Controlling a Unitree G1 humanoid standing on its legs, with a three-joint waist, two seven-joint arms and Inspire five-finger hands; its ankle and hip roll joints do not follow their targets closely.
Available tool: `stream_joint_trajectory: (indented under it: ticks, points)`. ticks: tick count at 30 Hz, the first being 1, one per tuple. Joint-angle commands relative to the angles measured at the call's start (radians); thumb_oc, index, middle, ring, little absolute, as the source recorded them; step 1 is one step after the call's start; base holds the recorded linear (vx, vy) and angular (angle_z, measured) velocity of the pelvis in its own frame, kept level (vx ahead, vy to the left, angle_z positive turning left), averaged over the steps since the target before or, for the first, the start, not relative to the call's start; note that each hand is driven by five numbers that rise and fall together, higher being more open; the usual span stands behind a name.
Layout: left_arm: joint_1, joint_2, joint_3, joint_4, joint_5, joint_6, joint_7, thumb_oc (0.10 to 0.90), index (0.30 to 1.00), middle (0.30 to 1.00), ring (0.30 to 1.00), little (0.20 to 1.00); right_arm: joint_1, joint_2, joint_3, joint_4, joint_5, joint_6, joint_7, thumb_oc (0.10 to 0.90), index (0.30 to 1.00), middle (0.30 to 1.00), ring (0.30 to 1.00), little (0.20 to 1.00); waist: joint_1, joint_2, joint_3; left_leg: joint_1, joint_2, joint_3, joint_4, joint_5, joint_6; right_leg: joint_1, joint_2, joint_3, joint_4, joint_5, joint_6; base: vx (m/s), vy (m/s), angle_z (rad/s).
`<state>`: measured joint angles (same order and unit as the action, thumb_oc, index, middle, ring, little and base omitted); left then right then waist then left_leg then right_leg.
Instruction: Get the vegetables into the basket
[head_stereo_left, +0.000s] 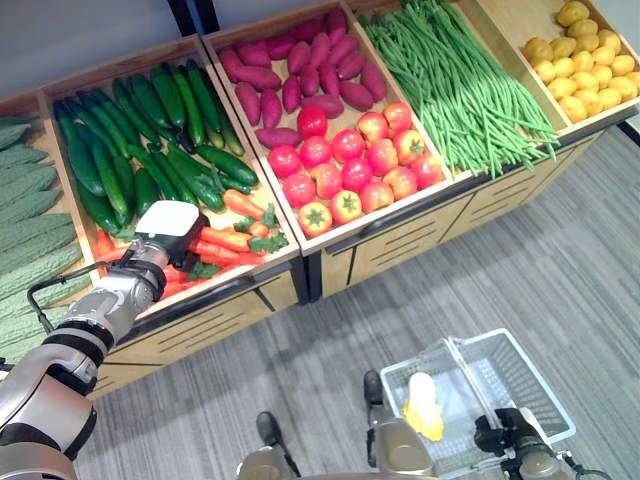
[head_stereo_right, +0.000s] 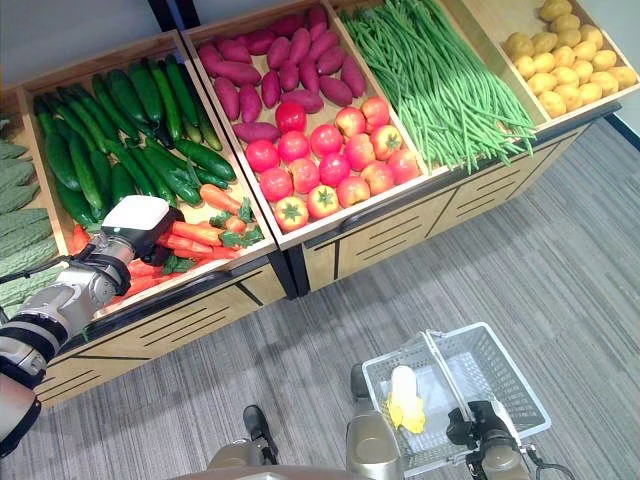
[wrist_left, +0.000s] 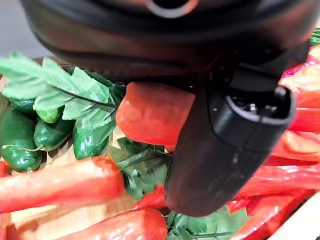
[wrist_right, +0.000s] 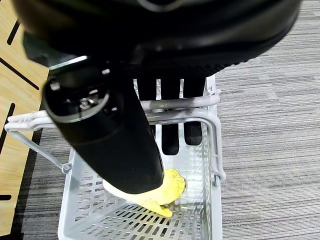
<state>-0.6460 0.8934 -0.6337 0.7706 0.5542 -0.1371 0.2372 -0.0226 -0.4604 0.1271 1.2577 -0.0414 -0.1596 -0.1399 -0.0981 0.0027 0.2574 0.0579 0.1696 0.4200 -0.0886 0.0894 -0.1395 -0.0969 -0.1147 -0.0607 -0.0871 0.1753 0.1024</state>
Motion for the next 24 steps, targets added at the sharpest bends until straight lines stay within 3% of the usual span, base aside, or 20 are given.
stream_joint_trajectory:
  ticks: [1, 11, 12, 17, 19, 24]
  points:
    - [-0.131, 0.044, 0.099, 0.01, 0.03, 0.036, 0.115, 0.4, 0.3, 0.3, 0.3, 0.3, 0.01, -0.072, 0.018, -0.003, 0.011, -0.025, -0.043, 0.4, 0.3, 0.3, 0.3, 0.3, 0.001, -0.015, -0.046, 0.006, 0.008, -0.037, 0.001, -0.009, -0.024, 0.034, -0.073, -0.006, 0.015, -0.034, 0.103, 0.0, 0.0, 0.0]
    - [-0.032, 0.025, 0.323, -0.118, -0.062, 0.039, 0.281, 0.4, 0.3, 0.3, 0.3, 0.3, 0.016, -0.042, 0.028, 0.009, 0.01, -0.026, -0.054, 0.4, 0.3, 0.3, 0.3, 0.3, 0.013, -0.029, -0.07, 0.025, 0.006, -0.048, 0.001, -0.018, -0.025, 0.068, -0.076, -0.026, 0.013, -0.046, 0.1, 0.0, -0.003, 0.02]
    - [0.004, 0.001, 0.386, -0.157, -0.133, 0.006, 0.301, 0.4, 0.3, 0.3, 0.3, 0.3, 0.02, -0.036, 0.025, 0.006, 0.01, -0.024, -0.055, 0.4, 0.3, 0.3, 0.3, 0.3, 0.015, -0.035, -0.073, 0.028, 0.005, -0.05, 0.001, -0.02, -0.025, 0.072, -0.077, -0.027, 0.012, -0.047, 0.098, 0.0, -0.004, 0.04]
    - [0.083, -0.06, 0.485, -0.237, -0.272, -0.035, 0.284, 0.4, 0.3, 0.3, 0.3, 0.3, 0.029, -0.03, 0.02, -0.003, 0.011, -0.021, -0.054, 0.4, 0.3, 0.3, 0.3, 0.3, 0.013, -0.036, -0.079, 0.036, 0.004, -0.049, 0.001, -0.023, -0.023, 0.078, -0.077, -0.026, 0.011, -0.048, 0.096, 0.0, 0.001, 0.01]
    - [0.186, -0.128, 0.588, -0.349, -0.416, -0.101, 0.262, 0.4, 0.3, 0.3, 0.3, 0.3, 0.039, -0.021, 0.001, -0.018, 0.008, -0.019, -0.052, 0.4, 0.3, 0.3, 0.3, 0.3, 0.018, -0.041, -0.082, 0.04, 0.003, -0.049, 0.001, -0.026, -0.022, 0.083, -0.079, -0.025, 0.009, -0.048, 0.093, 0.0, 0.0, 0.0]
    - [0.272, -0.225, 0.664, -0.462, -0.594, -0.164, 0.241, 0.4, 0.3, 0.3, 0.3, 0.3, 0.053, -0.016, -0.011, -0.029, -0.001, -0.015, -0.05, 0.4, 0.3, 0.3, 0.3, 0.3, 0.018, -0.042, -0.085, 0.043, 0.002, -0.049, 0.001, -0.029, -0.019, 0.087, -0.081, -0.028, 0.007, -0.048, 0.091, 0.0, 0.0, 0.0]
